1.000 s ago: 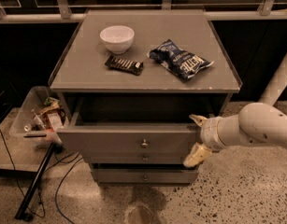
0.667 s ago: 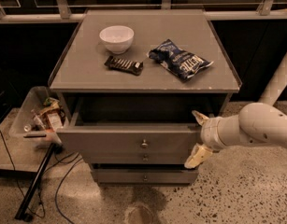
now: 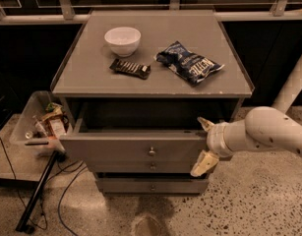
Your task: Open top drawer
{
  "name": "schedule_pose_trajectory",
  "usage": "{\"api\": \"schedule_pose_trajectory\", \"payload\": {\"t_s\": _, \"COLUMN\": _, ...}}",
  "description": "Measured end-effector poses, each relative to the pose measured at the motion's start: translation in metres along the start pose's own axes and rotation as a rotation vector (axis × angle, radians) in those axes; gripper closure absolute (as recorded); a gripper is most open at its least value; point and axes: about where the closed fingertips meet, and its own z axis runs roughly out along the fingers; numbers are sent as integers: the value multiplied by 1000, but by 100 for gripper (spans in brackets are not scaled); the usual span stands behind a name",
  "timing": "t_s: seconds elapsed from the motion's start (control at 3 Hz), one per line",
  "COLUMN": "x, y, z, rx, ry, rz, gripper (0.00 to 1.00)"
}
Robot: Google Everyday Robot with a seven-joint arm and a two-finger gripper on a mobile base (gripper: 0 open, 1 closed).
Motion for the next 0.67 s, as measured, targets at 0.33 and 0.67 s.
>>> {"api": "schedule_pose_trajectory", "payload": {"t_s": 0.33, "x": 0, "y": 0, "z": 0, "rx": 0, "ry": 0, "rz": 0, "gripper": 0}}
{"api": "schedule_pose_trajectory", "payload": {"t_s": 0.67, "x": 0, "y": 0, "z": 0, "rx": 0, "ry": 0, "rz": 0, "gripper": 19}}
